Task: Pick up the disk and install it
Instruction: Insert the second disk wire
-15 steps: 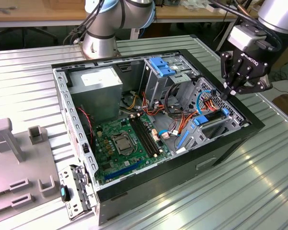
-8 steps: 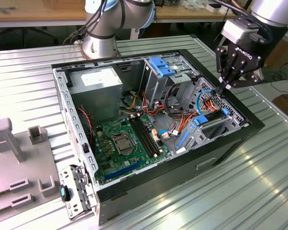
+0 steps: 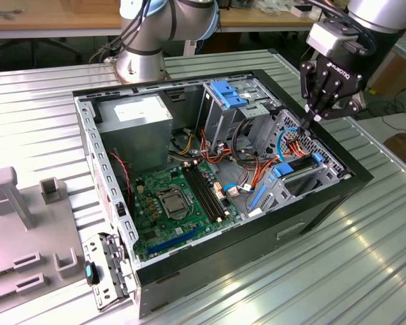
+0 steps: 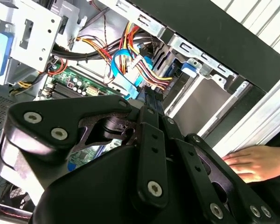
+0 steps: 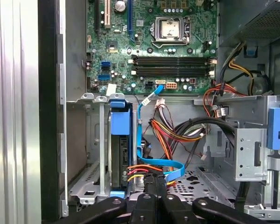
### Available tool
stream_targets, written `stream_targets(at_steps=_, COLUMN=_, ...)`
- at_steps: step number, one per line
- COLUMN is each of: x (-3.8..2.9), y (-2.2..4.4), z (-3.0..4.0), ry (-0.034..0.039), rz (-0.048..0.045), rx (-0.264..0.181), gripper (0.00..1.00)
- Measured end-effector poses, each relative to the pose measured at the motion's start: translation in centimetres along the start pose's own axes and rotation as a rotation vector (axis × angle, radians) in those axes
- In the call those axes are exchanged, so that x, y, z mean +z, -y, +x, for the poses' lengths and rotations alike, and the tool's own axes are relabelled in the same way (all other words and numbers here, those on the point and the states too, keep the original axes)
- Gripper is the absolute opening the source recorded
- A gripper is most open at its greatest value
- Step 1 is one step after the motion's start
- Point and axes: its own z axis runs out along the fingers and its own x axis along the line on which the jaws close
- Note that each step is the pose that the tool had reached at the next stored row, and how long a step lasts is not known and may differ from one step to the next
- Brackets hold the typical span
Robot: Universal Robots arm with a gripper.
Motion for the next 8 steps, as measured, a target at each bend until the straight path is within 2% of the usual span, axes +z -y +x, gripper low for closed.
stream_targets(at_steps=1, x=-0.06, y=0.0, z=-0.01, ry=-0.0021, rz=-0.0013, rx=0.0, gripper=0.11)
stream_targets(at_steps=2, x=-0.07, y=0.0, z=-0.02, ry=-0.0081, rz=-0.0017, rx=0.0, gripper=0.11)
stream_targets(at_steps=3, x=-0.07, y=0.01, z=-0.06, ry=-0.0231, rz=-0.0019, rx=-0.001, gripper=0.11)
stream_targets(at_steps=5, x=-0.06, y=0.01, z=-0.06, ry=-0.0239, rz=-0.0018, rx=-0.001, gripper=0.11)
stream_targets(at_steps=8, x=-0.08, y=0.01, z=-0.59, ry=-0.0274, rz=-0.0019, rx=-0.001, gripper=0.11)
